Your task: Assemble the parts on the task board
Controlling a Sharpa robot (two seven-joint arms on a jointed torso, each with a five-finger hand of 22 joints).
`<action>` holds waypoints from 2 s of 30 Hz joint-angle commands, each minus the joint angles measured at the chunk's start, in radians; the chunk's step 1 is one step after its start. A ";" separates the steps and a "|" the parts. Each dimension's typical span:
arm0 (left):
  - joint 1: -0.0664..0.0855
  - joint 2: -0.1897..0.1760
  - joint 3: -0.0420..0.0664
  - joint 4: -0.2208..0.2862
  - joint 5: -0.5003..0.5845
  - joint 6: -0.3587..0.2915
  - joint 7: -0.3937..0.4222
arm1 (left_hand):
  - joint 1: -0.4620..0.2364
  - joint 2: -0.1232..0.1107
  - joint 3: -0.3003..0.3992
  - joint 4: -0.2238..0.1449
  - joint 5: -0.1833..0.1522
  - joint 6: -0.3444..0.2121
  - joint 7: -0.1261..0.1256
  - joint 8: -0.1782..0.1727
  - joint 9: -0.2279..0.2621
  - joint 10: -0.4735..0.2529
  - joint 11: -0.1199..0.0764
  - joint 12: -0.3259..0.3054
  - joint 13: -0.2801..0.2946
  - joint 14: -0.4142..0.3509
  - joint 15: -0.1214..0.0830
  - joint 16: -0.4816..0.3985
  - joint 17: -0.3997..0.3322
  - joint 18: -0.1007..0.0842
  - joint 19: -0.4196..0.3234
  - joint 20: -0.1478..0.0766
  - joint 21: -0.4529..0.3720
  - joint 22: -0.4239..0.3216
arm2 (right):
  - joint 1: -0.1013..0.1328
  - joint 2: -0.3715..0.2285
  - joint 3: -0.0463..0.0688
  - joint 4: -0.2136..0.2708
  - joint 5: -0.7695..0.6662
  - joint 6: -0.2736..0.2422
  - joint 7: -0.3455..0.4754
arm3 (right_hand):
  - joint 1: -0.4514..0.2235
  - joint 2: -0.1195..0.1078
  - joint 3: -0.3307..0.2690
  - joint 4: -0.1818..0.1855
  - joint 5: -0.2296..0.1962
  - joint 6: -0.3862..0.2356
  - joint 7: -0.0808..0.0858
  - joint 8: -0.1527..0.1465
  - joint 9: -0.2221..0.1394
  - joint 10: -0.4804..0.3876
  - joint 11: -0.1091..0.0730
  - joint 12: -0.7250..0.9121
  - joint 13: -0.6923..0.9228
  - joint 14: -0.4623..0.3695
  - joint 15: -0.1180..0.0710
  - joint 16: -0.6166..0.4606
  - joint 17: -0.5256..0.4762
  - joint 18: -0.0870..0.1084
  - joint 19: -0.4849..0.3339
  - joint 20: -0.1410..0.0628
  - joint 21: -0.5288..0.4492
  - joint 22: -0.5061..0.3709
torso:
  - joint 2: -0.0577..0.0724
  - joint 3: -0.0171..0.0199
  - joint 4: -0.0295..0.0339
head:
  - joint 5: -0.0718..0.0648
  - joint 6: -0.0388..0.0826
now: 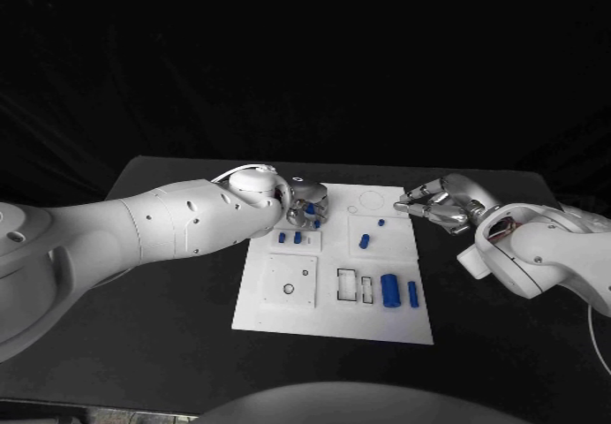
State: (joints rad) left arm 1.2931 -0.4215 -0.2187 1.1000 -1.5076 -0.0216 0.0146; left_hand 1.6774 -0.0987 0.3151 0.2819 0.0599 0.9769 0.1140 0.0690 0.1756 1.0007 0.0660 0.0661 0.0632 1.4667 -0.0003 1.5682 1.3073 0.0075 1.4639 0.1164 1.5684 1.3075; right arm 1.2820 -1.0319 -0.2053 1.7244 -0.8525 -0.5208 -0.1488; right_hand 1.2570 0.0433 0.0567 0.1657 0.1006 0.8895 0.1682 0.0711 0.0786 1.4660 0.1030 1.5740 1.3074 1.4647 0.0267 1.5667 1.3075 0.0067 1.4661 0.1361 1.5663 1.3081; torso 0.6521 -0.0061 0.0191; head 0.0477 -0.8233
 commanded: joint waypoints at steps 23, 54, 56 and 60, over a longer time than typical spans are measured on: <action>-0.005 0.021 -0.001 -0.013 -0.012 0.053 -0.004 | 0.027 -0.002 0.034 -0.012 -0.004 0.007 -0.006 0.001 -0.014 0.002 -0.003 0.005 -0.001 0.104 -0.001 0.003 0.263 -0.008 0.107 -0.006 0.002 0.263 | -0.001 0.002 0.000 0.001 -0.002 0.019 -0.002 | -0.004 0.010 -0.002 0.004 0.003 0.002 -0.003 -0.003 0.000 0.105 -0.004 -0.003 0.263 0.106 0.002 0.004 0.263 -0.007 0.105 0.003 0.004 0.263 | 0.000 -0.0001 -0.0001 | 0.000 -0.001; -0.005 0.018 -0.001 -0.019 -0.072 0.073 -0.015 | 0.020 -0.019 0.032 -0.010 -0.004 0.013 -0.005 0.002 -0.019 0.014 -0.003 0.009 -0.001 0.104 0.003 0.003 0.263 -0.008 0.107 -0.005 0.002 0.263 | -0.001 0.004 0.000 -0.001 0.013 0.023 -0.003 | -0.004 0.010 -0.002 0.005 0.003 0.002 -0.003 -0.002 0.000 0.105 -0.004 -0.003 0.263 0.106 0.001 0.004 0.263 -0.007 0.105 0.003 0.004 0.263 | 0.000 -0.0002 -0.0004 | 0.001 -0.003; -0.005 0.018 -0.001 -0.020 -0.072 0.074 -0.014 | 0.020 -0.018 0.033 -0.010 -0.004 0.015 -0.006 0.003 -0.019 0.018 -0.003 0.011 0.000 0.104 0.003 0.003 0.263 -0.008 0.107 -0.005 0.002 0.263 | -0.001 0.004 0.000 0.000 0.014 0.024 -0.004 | -0.004 0.010 -0.002 0.005 0.003 0.002 -0.003 -0.002 0.000 0.105 -0.004 -0.003 0.263 0.106 0.001 0.004 0.263 -0.007 0.105 0.003 0.004 0.263 | 0.000 0.0002 -0.0004 | 0.001 -0.003; -0.005 0.018 -0.001 -0.020 -0.072 0.077 -0.015 | 0.020 -0.018 0.035 -0.010 -0.004 0.021 -0.007 0.005 -0.020 0.030 -0.005 0.015 0.000 0.104 0.003 0.003 0.263 -0.008 0.107 -0.005 0.002 0.263 | -0.001 0.004 0.000 -0.001 0.015 0.024 -0.004 | -0.004 0.010 -0.002 0.005 0.003 0.002 -0.003 -0.002 0.000 0.105 -0.004 -0.003 0.263 0.106 0.001 0.004 0.263 -0.007 0.105 0.003 0.004 0.263 | 0.000 0.0004 0.0003 | 0.000 -0.002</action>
State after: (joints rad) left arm 1.2948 -0.4031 -0.2140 1.0836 -1.5628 0.0033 0.0145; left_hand 1.6995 -0.1110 0.3452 0.2701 0.0599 0.9917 0.1072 0.0690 0.1562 1.0242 0.0605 0.0778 0.0621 1.4667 -0.0002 1.5682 1.3076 0.0075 1.4639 0.1164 1.5683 1.3074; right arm 1.2820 -1.0284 -0.2053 1.7233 -0.8390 -0.5106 -0.1528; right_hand 1.2530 0.0473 0.0569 0.1656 0.1006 0.8895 0.1682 0.0711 0.0786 1.4660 0.1030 1.5740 1.3073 1.4647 0.0267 1.5667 1.3081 0.0067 1.4661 0.1361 1.5663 1.3074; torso 0.6518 -0.0060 0.0192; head 0.0483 -0.8261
